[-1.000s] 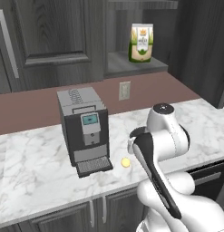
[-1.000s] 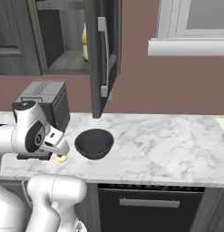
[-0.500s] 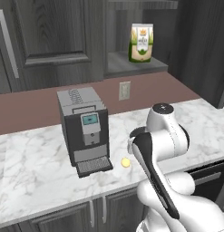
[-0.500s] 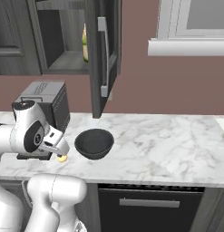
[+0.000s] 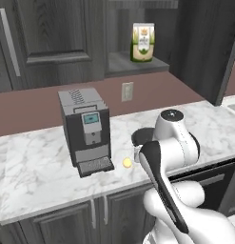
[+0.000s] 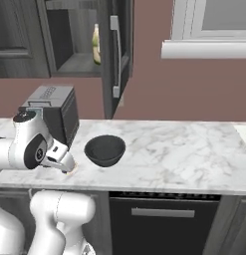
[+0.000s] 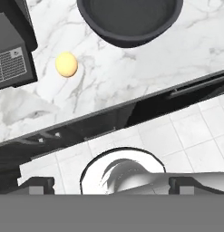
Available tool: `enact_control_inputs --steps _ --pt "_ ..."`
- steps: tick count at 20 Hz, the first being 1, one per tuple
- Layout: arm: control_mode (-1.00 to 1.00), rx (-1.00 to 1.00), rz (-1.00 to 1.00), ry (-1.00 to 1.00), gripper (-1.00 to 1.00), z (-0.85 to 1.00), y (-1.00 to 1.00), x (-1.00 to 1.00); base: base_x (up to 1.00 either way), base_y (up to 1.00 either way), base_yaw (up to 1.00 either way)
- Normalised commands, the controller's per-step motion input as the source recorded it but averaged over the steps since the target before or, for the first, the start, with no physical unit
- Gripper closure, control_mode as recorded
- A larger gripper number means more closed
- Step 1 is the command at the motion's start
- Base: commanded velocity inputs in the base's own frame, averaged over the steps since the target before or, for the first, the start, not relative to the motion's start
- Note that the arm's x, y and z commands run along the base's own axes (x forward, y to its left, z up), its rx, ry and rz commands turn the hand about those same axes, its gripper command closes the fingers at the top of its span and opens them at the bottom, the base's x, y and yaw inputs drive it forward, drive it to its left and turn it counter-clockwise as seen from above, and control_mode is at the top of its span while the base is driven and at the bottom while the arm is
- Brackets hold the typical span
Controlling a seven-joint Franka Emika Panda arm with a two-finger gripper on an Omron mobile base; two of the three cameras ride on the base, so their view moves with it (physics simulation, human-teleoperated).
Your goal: Pick the egg and butter from the fridge and place them by the bowl for mixing.
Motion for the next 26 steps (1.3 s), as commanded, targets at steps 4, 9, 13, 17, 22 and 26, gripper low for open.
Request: enact_control_inputs --steps 4,9,13,17,22,26 --pt "1.0 0.0 0.0 0.0 -1.0 0.0 0.0 0.0 -0.66 -0.1 0.0" --pt "1.0 0.0 0.0 0.0 -1.0 0.0 0.0 0.0 -0.66 -0.09 -0.09" --pt "1.0 0.0 0.0 0.0 -1.0 0.0 0.0 0.0 -0.1 0.08 -0.78" --pt "1.0 0.0 0.0 0.0 -1.0 0.0 0.0 0.0 0.0 0.1 -0.96" --pt "1.0 0.0 0.0 0.0 -1.0 0.0 0.0 0.0 0.0 0.08 -0.98" --pt "1.0 0.0 0.0 0.0 -1.0 0.0 0.0 0.0 0.0 0.0 -0.97"
